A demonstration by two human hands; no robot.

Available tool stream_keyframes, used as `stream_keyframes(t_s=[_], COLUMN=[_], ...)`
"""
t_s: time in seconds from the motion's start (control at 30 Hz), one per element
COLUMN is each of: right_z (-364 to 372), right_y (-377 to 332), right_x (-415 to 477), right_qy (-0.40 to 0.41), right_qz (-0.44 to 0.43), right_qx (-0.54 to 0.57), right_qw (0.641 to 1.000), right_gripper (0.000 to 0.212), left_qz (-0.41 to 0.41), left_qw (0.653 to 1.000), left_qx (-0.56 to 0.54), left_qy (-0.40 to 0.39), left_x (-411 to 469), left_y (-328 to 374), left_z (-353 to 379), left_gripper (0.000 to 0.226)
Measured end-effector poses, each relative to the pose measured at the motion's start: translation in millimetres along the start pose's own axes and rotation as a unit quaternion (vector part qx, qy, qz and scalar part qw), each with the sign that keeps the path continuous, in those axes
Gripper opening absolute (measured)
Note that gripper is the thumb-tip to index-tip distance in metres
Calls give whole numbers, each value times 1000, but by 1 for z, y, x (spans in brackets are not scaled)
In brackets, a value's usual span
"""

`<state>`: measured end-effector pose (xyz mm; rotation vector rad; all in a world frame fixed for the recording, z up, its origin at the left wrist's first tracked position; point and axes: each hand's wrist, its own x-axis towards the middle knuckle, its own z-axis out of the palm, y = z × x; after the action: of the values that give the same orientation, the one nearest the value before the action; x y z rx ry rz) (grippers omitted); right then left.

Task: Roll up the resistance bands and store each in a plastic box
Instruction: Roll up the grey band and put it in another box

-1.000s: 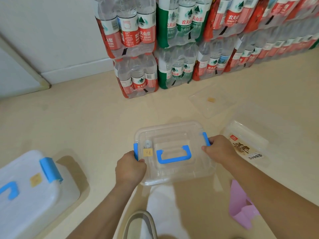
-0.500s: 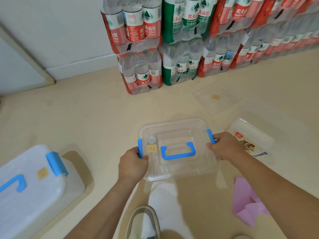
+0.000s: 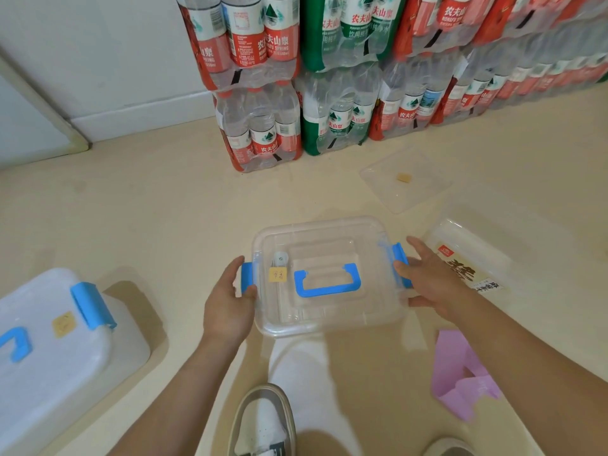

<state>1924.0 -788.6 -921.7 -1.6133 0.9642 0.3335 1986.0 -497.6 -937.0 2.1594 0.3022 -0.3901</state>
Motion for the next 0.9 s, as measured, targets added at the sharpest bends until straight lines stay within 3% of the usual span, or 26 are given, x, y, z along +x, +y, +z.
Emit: stream_keyframes(t_s=[0.07, 0.1, 0.17, 0.23, 0.33, 0.4, 0.57, 0.7, 0.8, 0.9], right_z=[3, 4, 9, 14, 9, 4, -4, -10, -11, -14], right_y=[2, 3, 2, 7, 4, -2, -13, -16, -21, -31], right_x=[4, 5, 3, 2, -4, -11, -15, -19, -25, -28], right_qy=[106, 139, 138, 103, 69, 14, -82, -147, -129, -44], right_qz=[-100, -150, -171, -149, -89, -50, -29, -16, -21, -51], right_qx=[-147, -201, -235, -241, -136, -50, 10, 62, 18, -42], right_qw=[978, 958, 947, 953, 984, 997, 996, 987, 991, 997], right_gripper=[52, 43, 13, 29, 31, 32, 24, 24, 24, 38], left_qz=[82, 96, 107, 88, 51, 34, -3, 8, 43, -16], left_qw=[982, 975, 972, 977, 985, 986, 992, 995, 999, 984], left_qx=[161, 193, 211, 192, 163, 152, 62, 43, 22, -162], left_qy=[56, 50, -2, -40, -37, -56, -110, -91, -15, -70], left_x=[-1, -2, -4, -9, -17, -19, -24, -30, -33, -40], left_y=[-1, 0, 1, 3, 7, 4, -2, 2, 11, 25], left_z=[-4, -5, -3, 1, 0, -2, -3, -4, -12, -23], left_gripper=[41, 34, 28, 25, 19, 30, 67, 67, 43, 30])
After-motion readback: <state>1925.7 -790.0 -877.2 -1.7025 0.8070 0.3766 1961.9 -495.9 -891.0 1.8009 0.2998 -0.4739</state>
